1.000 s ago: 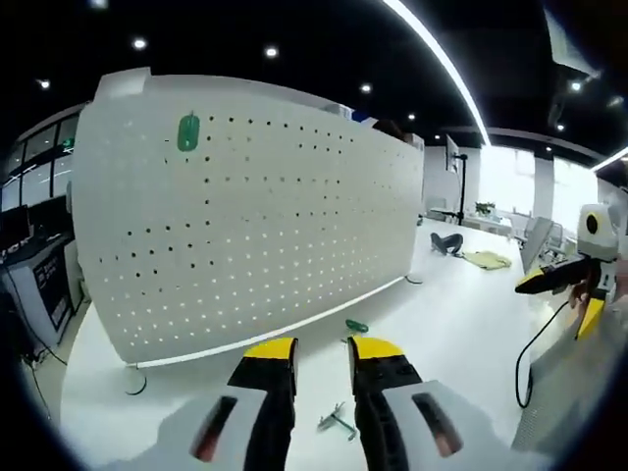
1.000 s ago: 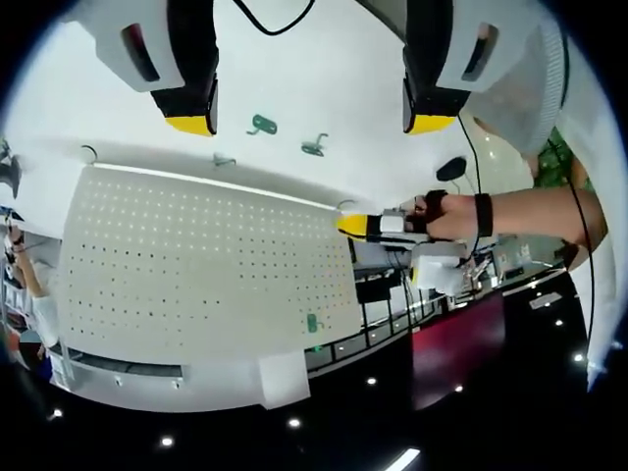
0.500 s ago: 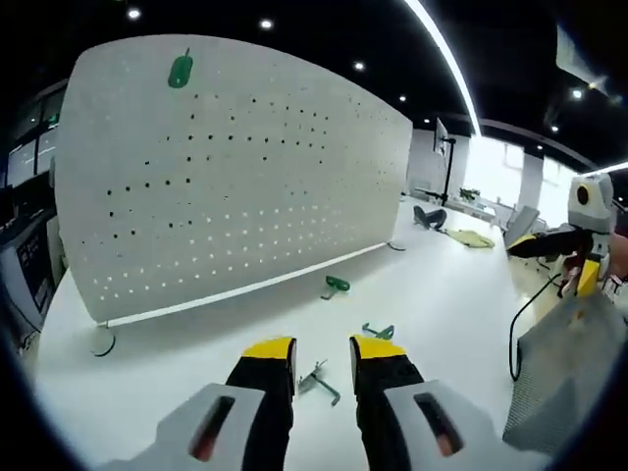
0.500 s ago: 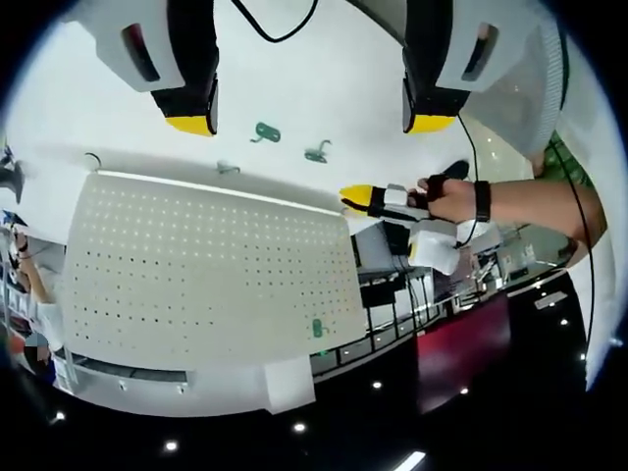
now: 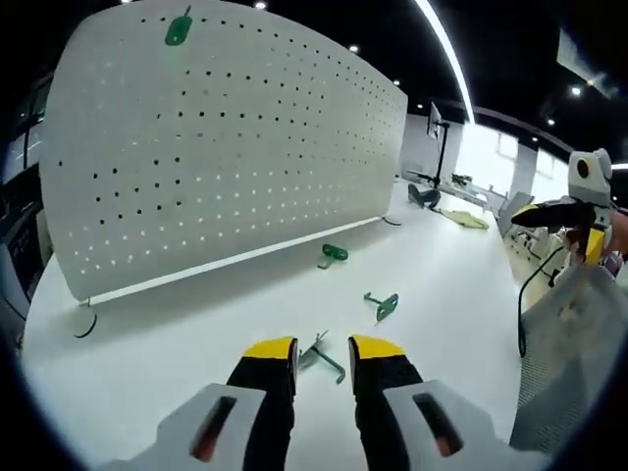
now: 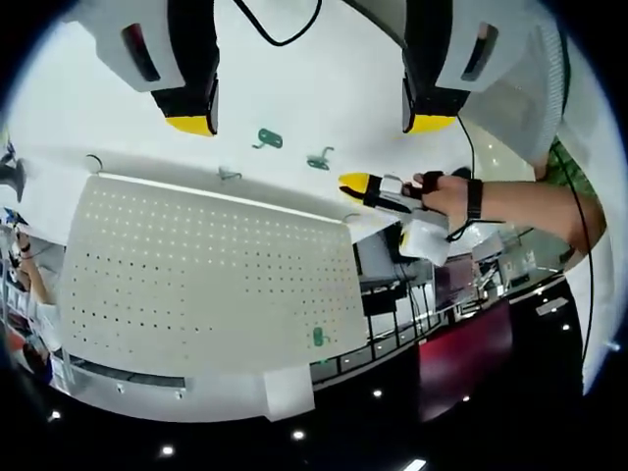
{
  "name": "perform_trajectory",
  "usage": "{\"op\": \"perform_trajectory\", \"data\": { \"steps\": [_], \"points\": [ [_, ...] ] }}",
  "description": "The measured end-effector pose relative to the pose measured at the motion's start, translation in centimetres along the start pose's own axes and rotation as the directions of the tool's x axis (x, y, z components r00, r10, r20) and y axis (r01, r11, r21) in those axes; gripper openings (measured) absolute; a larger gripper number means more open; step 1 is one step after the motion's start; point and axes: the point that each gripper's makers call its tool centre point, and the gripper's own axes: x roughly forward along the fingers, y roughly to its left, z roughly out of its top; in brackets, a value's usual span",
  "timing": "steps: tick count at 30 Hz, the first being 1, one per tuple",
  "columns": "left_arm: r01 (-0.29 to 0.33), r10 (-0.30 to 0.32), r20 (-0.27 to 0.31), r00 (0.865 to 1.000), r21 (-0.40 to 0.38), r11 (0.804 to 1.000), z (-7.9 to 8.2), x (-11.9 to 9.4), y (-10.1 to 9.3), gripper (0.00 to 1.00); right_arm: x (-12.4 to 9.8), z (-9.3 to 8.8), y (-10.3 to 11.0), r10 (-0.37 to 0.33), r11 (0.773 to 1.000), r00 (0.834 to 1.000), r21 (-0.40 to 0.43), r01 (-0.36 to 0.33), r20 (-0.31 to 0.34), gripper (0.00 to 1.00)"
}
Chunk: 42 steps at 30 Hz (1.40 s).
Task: Insert the hook assembly into the mounting plate slot until the hook locks in place.
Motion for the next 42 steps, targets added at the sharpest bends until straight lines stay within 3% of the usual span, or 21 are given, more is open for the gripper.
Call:
{"op": "perform_trajectory", "data": {
  "steps": [18, 29, 42],
  "points": [
    [-0.015, 0.014, -0.036, 0.999, -0.032, 0.999, -1.9, 2.4, 0.8, 0.18, -0.1, -0.6, -0.5, -0.028, 1.000, 0.999, 0.014, 0.028, -0.022, 0.77],
    [-0.006, 0.006, -0.066, 0.998, -0.004, 1.000, -2.9, 3.4, 1.5, 0.12, -0.5, -1.0, -0.9, -0.048, 0.998, 0.998, 0.028, 0.049, -0.028, 0.77],
    [0.017, -0.017, -0.054, 0.998, 0.006, 1.000, -2.9, 4.0, 1.6, 0.09, -0.4, -1.2, -0.9, -0.050, 0.998, 0.998, 0.027, 0.052, -0.042, 0.77]
  ]
}}
